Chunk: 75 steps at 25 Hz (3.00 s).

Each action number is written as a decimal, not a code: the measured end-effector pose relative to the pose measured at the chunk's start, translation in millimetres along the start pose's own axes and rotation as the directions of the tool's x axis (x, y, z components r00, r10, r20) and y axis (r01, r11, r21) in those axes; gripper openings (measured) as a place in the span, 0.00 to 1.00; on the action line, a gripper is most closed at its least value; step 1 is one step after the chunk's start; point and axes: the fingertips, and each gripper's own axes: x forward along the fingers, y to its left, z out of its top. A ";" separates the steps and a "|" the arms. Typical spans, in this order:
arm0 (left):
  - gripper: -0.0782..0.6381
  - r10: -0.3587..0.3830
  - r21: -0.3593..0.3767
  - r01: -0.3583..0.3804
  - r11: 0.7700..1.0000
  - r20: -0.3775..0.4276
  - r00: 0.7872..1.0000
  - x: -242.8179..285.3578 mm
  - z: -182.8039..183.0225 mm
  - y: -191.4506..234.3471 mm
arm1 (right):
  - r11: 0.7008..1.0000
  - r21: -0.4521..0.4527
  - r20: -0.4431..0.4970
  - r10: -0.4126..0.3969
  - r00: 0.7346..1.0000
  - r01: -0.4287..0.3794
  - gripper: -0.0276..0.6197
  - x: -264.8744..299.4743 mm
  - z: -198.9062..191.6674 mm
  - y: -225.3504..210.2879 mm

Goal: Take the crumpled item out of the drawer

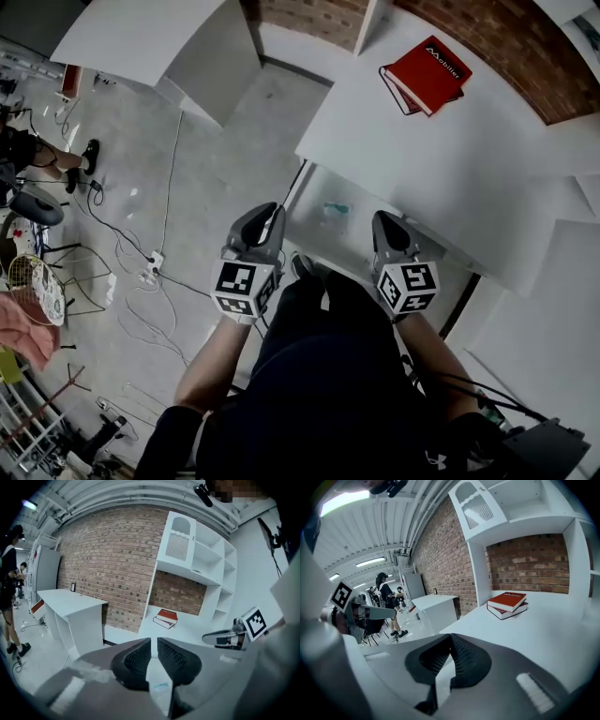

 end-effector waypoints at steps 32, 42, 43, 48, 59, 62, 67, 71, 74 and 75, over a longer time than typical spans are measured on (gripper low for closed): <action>0.18 0.008 0.034 0.001 0.999 -0.251 0.968 42.2 -110.1 -2.6 | 0.945 -0.076 -0.753 0.156 0.639 -0.319 0.35 118.0 -296.3 -4.1; 0.18 0.039 -0.025 -0.047 0.999 -0.244 0.969 27.6 -120.2 6.7 | 0.930 -0.157 -0.791 0.084 0.606 -0.333 0.28 137.6 -328.7 -6.5; 0.18 0.042 -0.028 -0.050 0.998 -0.245 0.969 26.8 -120.8 7.5 | 0.929 -0.163 -0.790 0.078 0.608 -0.332 0.26 138.7 -329.2 -7.5; 0.18 0.047 -0.037 -0.058 0.998 -0.244 0.969 25.5 -121.8 9.7 | 0.929 -0.164 -0.785 0.081 0.615 -0.332 0.10 140.2 -325.5 -6.7; 0.18 0.029 -0.022 -0.035 0.999 -0.230 0.973 30.2 -109.3 -2.4 | 0.929 -0.158 -0.753 0.106 0.649 -0.334 0.05 125.2 -301.1 -1.4; 0.18 0.026 -0.013 -0.029 0.999 -0.222 0.975 30.7 -105.3 -7.7 | 0.929 -0.158 -0.744 0.111 0.659 -0.335 0.05 119.7 -293.5 -1.1; 0.18 0.018 0.000 -0.018 1.000 -0.194 0.981 24.0 -94.5 -20.1 | 0.924 -0.175 -0.717 0.118 0.687 -0.341 0.05 104.7 -272.8 3.7; 0.18 0.010 0.012 -0.008 1.000 -0.173 0.985 16.3 -87.1 -30.6 | 0.922 -0.187 -0.675 0.129 0.727 -0.338 0.05 90.7 -246.2 7.2; 0.18 0.010 0.017 -0.007 1.000 -0.160 0.987 8.5 -83.1 -35.9 | 0.924 -0.204 -0.632 0.129 0.764 -0.324 0.05 78.4 -222.5 8.4; 0.18 0.010 0.018 -0.007 1.000 -0.156 0.988 6.4 -81.8 -37.4 | 0.925 -0.213 -0.614 0.125 0.779 -0.316 0.05 74.4 -213.4 7.7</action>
